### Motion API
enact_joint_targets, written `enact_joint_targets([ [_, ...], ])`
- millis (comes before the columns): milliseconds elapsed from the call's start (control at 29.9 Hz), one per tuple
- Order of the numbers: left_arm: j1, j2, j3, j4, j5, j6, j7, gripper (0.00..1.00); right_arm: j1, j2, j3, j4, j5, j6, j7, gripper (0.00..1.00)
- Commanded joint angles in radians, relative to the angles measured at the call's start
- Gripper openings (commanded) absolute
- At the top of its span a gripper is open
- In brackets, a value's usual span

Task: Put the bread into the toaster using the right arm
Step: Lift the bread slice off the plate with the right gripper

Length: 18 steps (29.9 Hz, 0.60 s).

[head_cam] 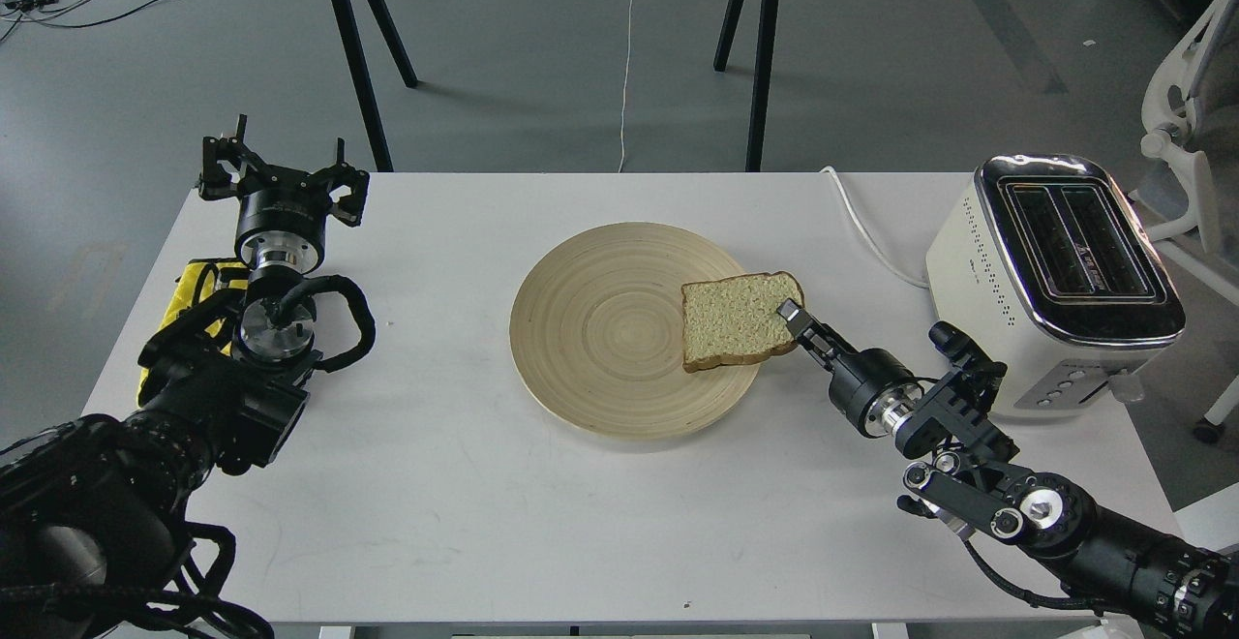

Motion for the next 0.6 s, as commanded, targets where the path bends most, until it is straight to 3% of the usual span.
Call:
enact_joint_targets([
  [0, 0.001, 0.000, 0.000, 0.000, 0.000, 0.000, 0.000, 1.00, 0.003, -0.001, 0.012, 0.016, 0.003, -0.012, 0.006, 0.05],
  [401, -0.001, 0.000, 0.000, 0.000, 0.000, 0.000, 0.000, 1.00, 0.006, -0.023, 0.215, 0.167, 0.003, -0.020, 0.020, 0.04],
  [569, 0.001, 0.000, 0.000, 0.000, 0.000, 0.000, 0.000, 1.00, 0.015, -0.148, 0.296, 0.298, 0.003, -0.026, 0.006, 0.04],
])
